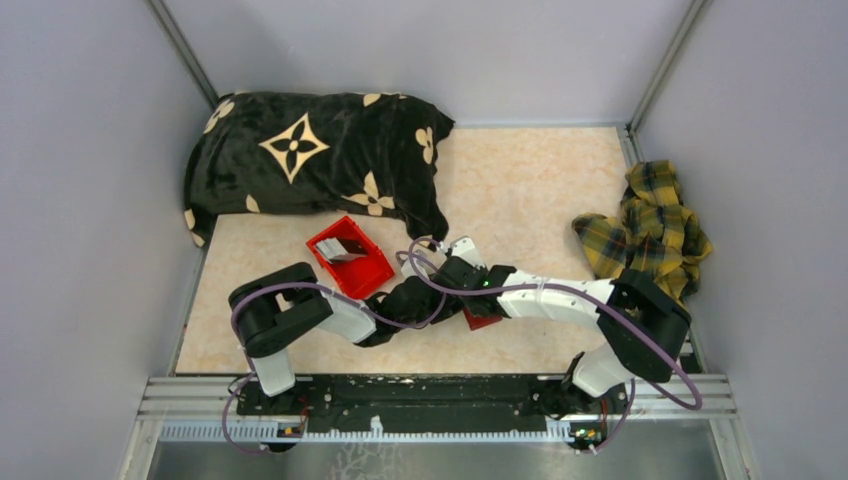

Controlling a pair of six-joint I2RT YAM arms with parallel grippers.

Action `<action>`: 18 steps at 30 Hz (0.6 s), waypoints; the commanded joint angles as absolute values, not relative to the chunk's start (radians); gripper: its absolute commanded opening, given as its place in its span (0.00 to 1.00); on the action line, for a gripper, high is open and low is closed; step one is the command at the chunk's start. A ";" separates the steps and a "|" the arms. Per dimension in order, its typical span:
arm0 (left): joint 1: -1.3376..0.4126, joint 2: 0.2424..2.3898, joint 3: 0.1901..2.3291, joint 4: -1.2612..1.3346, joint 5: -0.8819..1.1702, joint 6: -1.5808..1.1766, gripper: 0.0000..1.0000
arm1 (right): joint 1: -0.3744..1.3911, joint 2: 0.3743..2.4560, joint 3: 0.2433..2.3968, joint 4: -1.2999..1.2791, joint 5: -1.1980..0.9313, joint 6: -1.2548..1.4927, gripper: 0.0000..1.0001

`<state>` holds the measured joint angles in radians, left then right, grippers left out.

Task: Put the credit cards into the card holder
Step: Close the card holder at the center of the board.

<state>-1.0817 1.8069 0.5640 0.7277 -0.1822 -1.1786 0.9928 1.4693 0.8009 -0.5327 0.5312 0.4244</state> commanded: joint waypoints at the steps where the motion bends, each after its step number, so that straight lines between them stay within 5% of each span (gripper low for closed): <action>1: -1.105 1.878 0.537 0.514 -0.148 -1.150 0.28 | 1.011 1.486 0.851 -0.511 0.498 0.454 0.00; 18: -1.111 1.876 0.542 0.518 -0.151 -1.153 0.27 | 1.020 1.516 0.809 -0.488 0.463 0.482 0.00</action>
